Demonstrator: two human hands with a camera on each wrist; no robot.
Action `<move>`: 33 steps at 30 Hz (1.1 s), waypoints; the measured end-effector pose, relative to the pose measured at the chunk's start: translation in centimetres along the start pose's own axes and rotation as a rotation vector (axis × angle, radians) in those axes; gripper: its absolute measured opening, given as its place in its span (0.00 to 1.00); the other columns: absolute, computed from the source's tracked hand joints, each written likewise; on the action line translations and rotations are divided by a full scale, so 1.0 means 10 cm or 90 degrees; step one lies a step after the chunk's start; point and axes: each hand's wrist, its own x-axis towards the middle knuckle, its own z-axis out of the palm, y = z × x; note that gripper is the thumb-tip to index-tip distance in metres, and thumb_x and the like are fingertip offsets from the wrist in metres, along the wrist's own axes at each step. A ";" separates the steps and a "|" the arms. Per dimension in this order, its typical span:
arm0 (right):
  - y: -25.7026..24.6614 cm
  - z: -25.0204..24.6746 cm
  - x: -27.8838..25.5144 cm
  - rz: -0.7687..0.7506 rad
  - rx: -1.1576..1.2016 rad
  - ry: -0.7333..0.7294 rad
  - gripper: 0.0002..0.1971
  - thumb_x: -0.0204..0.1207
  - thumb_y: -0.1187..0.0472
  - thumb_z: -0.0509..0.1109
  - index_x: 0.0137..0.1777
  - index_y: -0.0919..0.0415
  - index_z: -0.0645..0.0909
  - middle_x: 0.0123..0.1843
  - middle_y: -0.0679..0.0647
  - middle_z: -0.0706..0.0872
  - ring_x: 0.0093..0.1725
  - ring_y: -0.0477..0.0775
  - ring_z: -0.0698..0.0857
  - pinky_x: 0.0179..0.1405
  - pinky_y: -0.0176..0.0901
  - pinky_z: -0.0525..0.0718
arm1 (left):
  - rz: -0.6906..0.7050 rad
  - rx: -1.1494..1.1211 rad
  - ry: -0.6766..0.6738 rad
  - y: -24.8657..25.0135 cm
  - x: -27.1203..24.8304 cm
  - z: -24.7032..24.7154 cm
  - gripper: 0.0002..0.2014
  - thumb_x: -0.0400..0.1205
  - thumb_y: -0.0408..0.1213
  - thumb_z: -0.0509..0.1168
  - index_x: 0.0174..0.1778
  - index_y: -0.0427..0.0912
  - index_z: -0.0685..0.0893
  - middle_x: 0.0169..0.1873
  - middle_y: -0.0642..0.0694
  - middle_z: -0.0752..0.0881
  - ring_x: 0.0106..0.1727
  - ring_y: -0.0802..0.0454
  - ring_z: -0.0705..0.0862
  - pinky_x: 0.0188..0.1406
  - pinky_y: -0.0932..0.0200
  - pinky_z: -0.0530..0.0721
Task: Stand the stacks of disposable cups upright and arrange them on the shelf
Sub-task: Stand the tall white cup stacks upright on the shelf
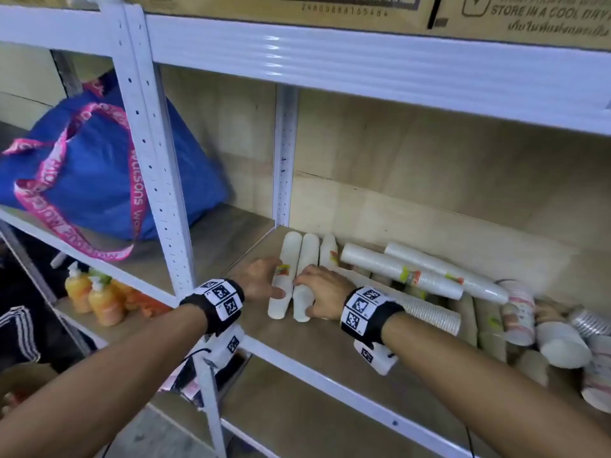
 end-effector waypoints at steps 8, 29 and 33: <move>-0.04 0.26 0.02 0.023 -0.063 -0.040 0.30 0.71 0.64 0.74 0.74 0.54 0.73 0.74 0.57 0.68 0.74 0.59 0.70 0.73 0.53 0.72 | -0.076 -0.030 -0.025 -0.07 0.05 0.25 0.43 0.70 0.50 0.78 0.80 0.55 0.65 0.73 0.46 0.76 0.70 0.45 0.77 0.61 0.54 0.78; -0.08 0.23 0.17 -0.064 -0.051 0.086 0.19 0.70 0.67 0.71 0.62 0.56 0.80 0.68 0.58 0.72 0.71 0.57 0.73 0.63 0.55 0.80 | -0.111 -0.007 0.029 0.09 -0.10 0.22 0.19 0.74 0.40 0.72 0.59 0.41 0.80 0.50 0.45 0.86 0.47 0.47 0.83 0.39 0.59 0.77; -0.08 -0.06 0.28 -0.067 -0.034 0.168 0.19 0.70 0.66 0.69 0.63 0.59 0.80 0.68 0.57 0.74 0.71 0.57 0.72 0.67 0.51 0.76 | -0.098 -0.011 0.085 0.14 -0.04 -0.06 0.22 0.72 0.44 0.71 0.63 0.47 0.80 0.53 0.44 0.86 0.55 0.43 0.86 0.45 0.57 0.81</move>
